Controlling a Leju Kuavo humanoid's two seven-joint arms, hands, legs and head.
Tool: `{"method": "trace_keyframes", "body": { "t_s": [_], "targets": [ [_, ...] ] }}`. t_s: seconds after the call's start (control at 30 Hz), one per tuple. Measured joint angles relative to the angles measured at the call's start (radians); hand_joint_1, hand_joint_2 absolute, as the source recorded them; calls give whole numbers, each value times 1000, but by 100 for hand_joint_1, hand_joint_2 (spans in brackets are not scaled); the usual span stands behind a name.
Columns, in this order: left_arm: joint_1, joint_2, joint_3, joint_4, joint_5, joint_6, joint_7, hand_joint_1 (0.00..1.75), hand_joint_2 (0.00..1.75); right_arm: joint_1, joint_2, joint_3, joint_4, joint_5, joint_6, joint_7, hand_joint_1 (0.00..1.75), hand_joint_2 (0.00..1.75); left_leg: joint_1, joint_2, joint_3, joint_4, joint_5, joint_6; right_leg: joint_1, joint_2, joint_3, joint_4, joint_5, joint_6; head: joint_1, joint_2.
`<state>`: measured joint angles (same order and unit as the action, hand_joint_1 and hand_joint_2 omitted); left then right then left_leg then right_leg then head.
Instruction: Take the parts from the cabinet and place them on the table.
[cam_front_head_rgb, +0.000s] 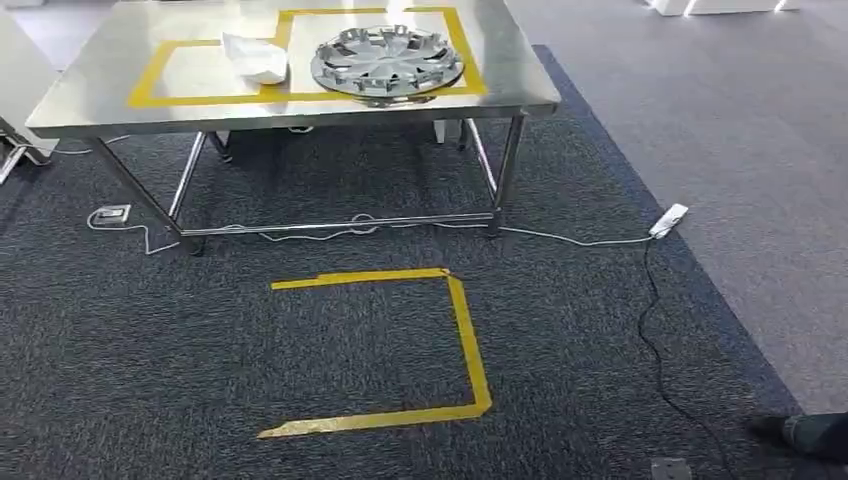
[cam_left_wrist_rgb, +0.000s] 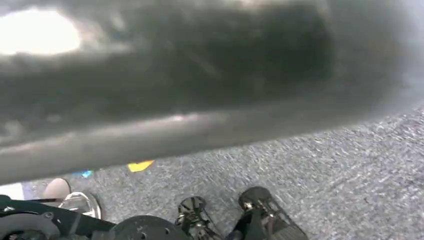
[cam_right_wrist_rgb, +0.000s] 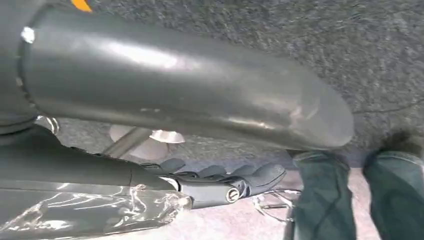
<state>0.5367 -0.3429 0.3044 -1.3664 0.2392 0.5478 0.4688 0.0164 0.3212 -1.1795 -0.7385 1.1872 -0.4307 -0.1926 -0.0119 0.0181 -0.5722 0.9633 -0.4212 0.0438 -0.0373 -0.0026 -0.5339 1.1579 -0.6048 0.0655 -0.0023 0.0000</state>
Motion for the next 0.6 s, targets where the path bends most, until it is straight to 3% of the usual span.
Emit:
{"method": "trace_keyframes", "body": {
  "t_s": [0.03, 0.07, 0.1, 0.13, 0.17, 0.23, 0.27, 0.3, 0.37, 0.4, 0.43, 0.47, 0.5, 0.57, 0.6],
  "targets": [
    [-1, 0, 0, 2, -2, -4, 0, 0, 0, -1, -2, 0, 1, 0, 0, 0, 0, 0, 0, 0, -5, 2, 4, -3, 0, -1, 55, -101, 40, -2, 0, 0],
    [-3, 0, 0, 4, -4, -8, 0, 0, 0, -4, -2, 0, 2, 0, 0, -1, 0, 0, 0, 0, -8, 8, 7, -8, 0, -4, 107, -197, 51, -5, 1, 0],
    [-3, 0, 0, 5, -6, -10, 0, 0, 0, -8, -2, 0, 3, 1, 0, -1, 0, 0, -3, -1, -13, 11, 12, -16, 8, 1, 123, -205, 53, -15, -1, 0],
    [-4, 0, 0, 6, -8, -10, 0, 0, 0, -8, -2, 0, 3, 1, -2, -2, 0, 0, -3, 0, -11, 12, 16, -22, 9, 2, 100, -195, 62, -20, -2, 0],
    [-6, 0, 0, 6, -8, -10, 0, 0, 0, -9, -2, 0, 3, 1, -2, -2, 0, 0, -1, -1, -17, 17, 20, -27, 11, 4, 96, -206, 52, -26, 1, 0],
    [-6, 1, -1, 8, -8, -10, 1, 0, 0, -7, -2, 0, 4, 1, -2, -2, 0, 0, 3, -1, -22, 16, 29, -41, 12, 4, 85, -202, 61, -43, 0, 0],
    [-5, 1, -1, 9, -8, -10, 1, 0, 0, -10, -3, 0, 4, 1, -2, -2, 0, 0, 7, -6, -31, 34, -2, -48, 9, -1, 76, -204, 72, -54, -3, 0],
    [-3, 1, -2, 10, -8, -10, 1, 0, 0, -11, -3, -1, 4, 1, -2, -2, 0, 0, 9, -8, -44, 76, -63, -54, 10, -1, 67, -204, 80, -63, -5, 0],
    [-4, 1, -2, 11, -8, -10, 1, 0, 0, -10, -3, -1, 5, 1, -2, -2, 0, 0, 13, -10, -84, 223, -173, -62, 13, -2, 47, -203, 96, -65, -6, 0],
    [-4, 1, -2, 12, -8, -10, 1, 0, 0, -9, -3, -1, 6, 1, -2, -2, 0, 0, 14, -10, -100, 296, -206, -65, 15, -2, 35, -202, 104, -65, -6, 0],
    [-4, 2, -2, 14, -8, -10, 1, 0, 0, -9, -3, -1, 7, 1, -2, -2, 0, 0, 16, -10, -99, 330, -210, -66, 15, -2, 24, -200, 112, -63, -6, 0],
    [-4, 2, -2, 15, -8, -10, 1, 0, 0, -9, -3, -1, 8, 1, -2, -2, 0, 0, 17, -10, -76, 318, -191, -66, 15, -2, 14, -199, 118, -62, -5, 0],
    [-4, 2, -2, 16, -8, -10, 1, 0, 0, -10, -3, -1, 8, 1, -2, -2, 0, 0, 19, -10, -28, 256, -157, -65, 15, -2, 14, -196, 124, -59, -5, 0],
    [-5, 2, -2, 16, -8, -10, 1, 0, 0, -10, -3, -1, 10, 1, -2, -2, 0, 0, 22, -12, 97, 68, -100, -63, 15, 2, 2, -190, 133, -52, -6, 0],
    [-8, 2, -2, 16, -8, -10, 1, 0, 0, -9, -3, -1, 10, 1, -2, -2, 0, 0, 21, -20, 135, 3, -111, -60, 18, 2, -6, -185, 136, -46, -6, 0]
  ]
}}
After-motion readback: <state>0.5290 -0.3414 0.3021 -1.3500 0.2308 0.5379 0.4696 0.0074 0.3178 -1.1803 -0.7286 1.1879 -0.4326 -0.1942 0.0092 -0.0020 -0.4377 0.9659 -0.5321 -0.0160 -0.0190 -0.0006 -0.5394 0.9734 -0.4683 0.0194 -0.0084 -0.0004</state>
